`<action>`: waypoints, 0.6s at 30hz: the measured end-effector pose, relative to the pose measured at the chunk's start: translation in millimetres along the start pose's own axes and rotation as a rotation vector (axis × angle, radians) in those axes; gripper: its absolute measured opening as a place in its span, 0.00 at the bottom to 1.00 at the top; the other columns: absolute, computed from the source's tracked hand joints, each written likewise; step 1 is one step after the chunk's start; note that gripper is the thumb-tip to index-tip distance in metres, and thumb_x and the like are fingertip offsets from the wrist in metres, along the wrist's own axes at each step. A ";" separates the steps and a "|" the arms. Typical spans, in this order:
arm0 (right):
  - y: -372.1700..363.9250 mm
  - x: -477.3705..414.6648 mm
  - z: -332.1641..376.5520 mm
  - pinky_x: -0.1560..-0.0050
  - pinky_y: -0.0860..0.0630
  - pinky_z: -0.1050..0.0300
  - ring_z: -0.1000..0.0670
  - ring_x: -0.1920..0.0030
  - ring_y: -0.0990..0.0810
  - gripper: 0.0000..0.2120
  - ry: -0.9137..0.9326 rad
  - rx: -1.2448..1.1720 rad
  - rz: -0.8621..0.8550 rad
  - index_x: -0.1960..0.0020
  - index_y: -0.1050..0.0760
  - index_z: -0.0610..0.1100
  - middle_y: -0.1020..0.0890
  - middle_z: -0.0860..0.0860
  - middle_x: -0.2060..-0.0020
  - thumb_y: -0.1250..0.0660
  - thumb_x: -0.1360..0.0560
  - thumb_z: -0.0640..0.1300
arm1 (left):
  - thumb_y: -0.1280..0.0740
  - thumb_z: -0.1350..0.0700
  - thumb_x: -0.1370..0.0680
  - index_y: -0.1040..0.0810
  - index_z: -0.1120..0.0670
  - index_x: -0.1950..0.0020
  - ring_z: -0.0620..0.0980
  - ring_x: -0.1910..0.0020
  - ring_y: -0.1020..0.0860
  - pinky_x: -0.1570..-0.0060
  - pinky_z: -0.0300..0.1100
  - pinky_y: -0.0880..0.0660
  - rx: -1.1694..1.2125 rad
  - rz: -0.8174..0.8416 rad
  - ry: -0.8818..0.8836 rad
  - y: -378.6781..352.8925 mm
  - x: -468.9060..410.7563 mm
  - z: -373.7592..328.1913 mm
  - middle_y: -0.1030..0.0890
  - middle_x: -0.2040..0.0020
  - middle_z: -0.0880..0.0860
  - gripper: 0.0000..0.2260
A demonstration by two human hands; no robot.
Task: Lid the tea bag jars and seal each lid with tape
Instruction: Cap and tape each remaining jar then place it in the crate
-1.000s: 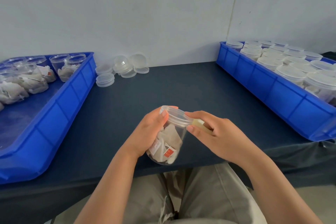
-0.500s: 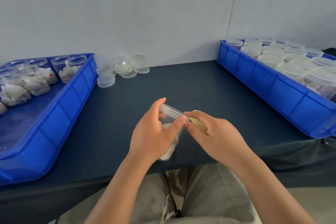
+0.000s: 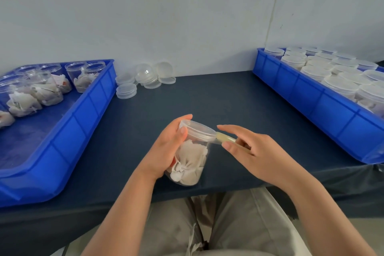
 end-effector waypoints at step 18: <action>3.9 13.0 33.5 0.45 0.20 0.56 0.57 0.43 0.19 0.23 -0.036 0.167 -0.190 0.26 0.26 0.64 0.16 0.63 0.43 0.43 0.18 0.68 | 0.46 0.32 0.17 0.34 0.29 0.25 0.25 0.29 0.32 0.35 0.25 0.33 -0.329 -0.202 -0.118 -6.3 31.1 -33.6 0.29 0.32 0.20 0.20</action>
Point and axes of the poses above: each hand's wrist, its own x-axis away from the middle knuckle, its own y-axis out of the back of the hand, z = x × y, the point moved 6 cm from there along -x, towards the middle knuckle
